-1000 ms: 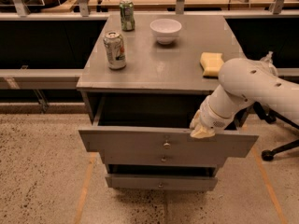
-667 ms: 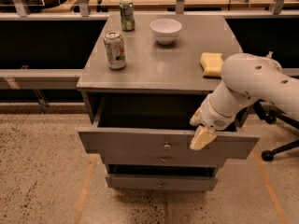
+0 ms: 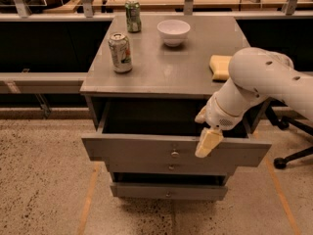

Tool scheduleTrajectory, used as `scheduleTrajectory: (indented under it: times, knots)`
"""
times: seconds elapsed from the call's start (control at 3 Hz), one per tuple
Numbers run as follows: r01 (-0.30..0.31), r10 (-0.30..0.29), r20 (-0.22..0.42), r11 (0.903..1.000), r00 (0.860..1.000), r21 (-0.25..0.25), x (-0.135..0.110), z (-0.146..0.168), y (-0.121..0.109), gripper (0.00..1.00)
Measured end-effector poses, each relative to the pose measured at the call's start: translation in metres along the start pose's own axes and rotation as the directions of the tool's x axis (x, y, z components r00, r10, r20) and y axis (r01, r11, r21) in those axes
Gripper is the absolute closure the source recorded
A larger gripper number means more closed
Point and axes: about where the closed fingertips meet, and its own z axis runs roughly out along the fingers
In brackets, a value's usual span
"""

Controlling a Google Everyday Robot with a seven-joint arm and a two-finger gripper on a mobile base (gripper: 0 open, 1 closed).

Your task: Open top drawer

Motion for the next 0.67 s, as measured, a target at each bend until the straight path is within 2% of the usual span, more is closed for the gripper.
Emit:
scheduleTrajectory:
  times: [0.33,0.67]
  knots:
    - [0.007,-0.007,-0.005,0.9997,1.000,0.021,0.000,-0.001,-0.010,0.55]
    - [0.014,-0.012,-0.022,0.9976,1.000,0.068,0.003,-0.006,-0.021,0.78]
